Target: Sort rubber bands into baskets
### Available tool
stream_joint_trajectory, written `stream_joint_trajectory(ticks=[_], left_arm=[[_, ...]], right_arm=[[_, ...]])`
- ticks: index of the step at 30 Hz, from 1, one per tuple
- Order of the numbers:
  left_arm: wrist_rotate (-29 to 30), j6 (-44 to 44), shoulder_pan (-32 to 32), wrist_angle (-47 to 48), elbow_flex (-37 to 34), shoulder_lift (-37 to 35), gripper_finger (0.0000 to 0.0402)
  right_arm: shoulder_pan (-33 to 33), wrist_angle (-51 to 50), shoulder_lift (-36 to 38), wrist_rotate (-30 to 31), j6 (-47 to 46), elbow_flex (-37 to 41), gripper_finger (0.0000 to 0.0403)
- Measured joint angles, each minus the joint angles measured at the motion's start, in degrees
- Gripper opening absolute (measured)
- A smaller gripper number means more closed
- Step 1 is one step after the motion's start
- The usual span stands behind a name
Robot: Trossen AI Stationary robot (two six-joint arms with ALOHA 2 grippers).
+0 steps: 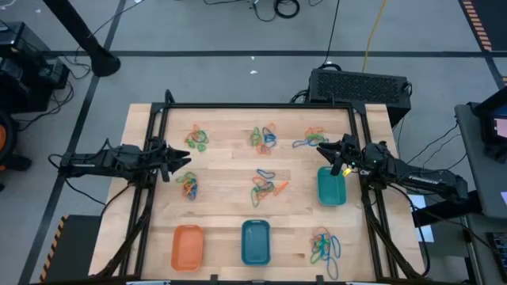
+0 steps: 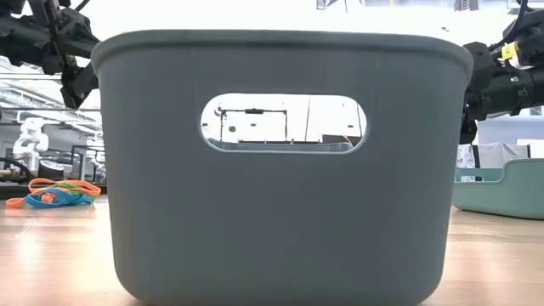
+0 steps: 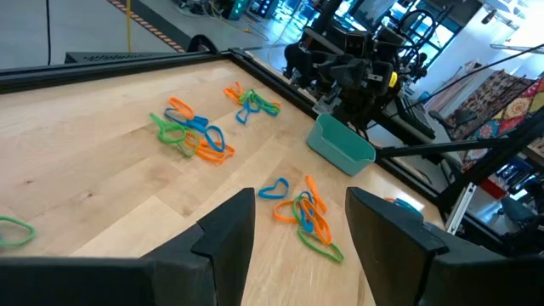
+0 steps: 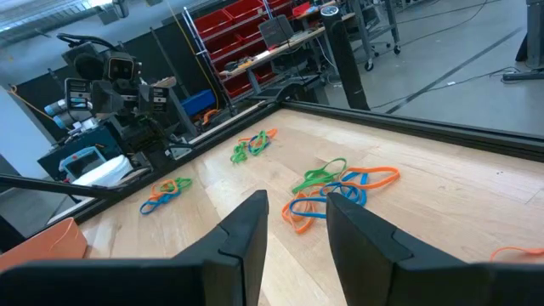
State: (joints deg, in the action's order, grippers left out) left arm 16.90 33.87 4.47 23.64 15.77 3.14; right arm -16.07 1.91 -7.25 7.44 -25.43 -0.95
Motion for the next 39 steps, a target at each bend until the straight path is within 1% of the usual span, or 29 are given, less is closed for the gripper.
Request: stream_joint_trajectory(ticks=[8,12,15,17,19,21,22,24,26,28,30,32,35,39], left_arm=[[0.0,0.0,0.0,0.0,0.0,0.0,0.0192],[0.0,0.0,0.0,0.0,0.0,0.0,0.0192],[0.0,0.0,0.0,0.0,0.0,0.0,0.0192],[0.0,0.0,0.0,0.0,0.0,0.0,0.0192],[0.5,-0.9,0.0,-0.1,0.0,0.0,0.0192],[4.2,-4.5,0.0,-1.3,0.0,0.0,0.0192],[5.9,-4.8,0.0,-2.7,0.0,0.0,0.0192],[7.4,-3.0,0.0,-5.6,0.0,0.0,0.0192],[7.4,-2.5,0.0,-8.1,0.0,0.0,0.0192],[7.4,-3.1,0.0,-10.1,0.0,0.0,0.0192],[7.1,-2.9,0.0,-11.7,0.0,0.0,0.0192],[4.6,-2.9,0.0,-14.1,0.0,0.0,0.0192],[1.1,-3.0,0.0,-16.9,0.0,0.0,0.0192],[0.7,-2.7,0.0,-17.4,0.0,0.3,0.0192]], right_arm=[[0.0,0.0,0.0,0.0,-0.1,0.0,0.0114],[0.0,0.1,0.0,0.9,-2.2,0.0,0.0114],[0.0,1.3,0.0,1.4,-10.0,0.2,0.0114],[0.0,4.2,0.0,1.5,-15.2,0.2,0.0114],[0.0,7.1,0.0,1.4,-17.3,0.1,0.0114],[0.0,9.1,0.0,1.4,-21.8,0.1,0.0114],[0.0,10.9,0.0,1.4,-23.7,0.2,0.0114],[0.2,15.2,0.0,0.6,-26.1,0.1,0.0114],[0.6,19.9,0.0,-1.1,-26.2,0.1,0.0114],[1.0,23.8,-0.1,-1.5,-26.0,-0.1,0.0114],[1.7,24.9,-0.5,-1.4,-25.4,-1.7,0.0114],[2.4,24.7,-2.0,-1.3,-23.5,-3.6,0.0114],[3.0,24.7,-6.3,-1.2,-18.5,-7.4,0.0114],[3.9,24.8,-15.0,-1.4,-12.9,-13.6,0.0114]])
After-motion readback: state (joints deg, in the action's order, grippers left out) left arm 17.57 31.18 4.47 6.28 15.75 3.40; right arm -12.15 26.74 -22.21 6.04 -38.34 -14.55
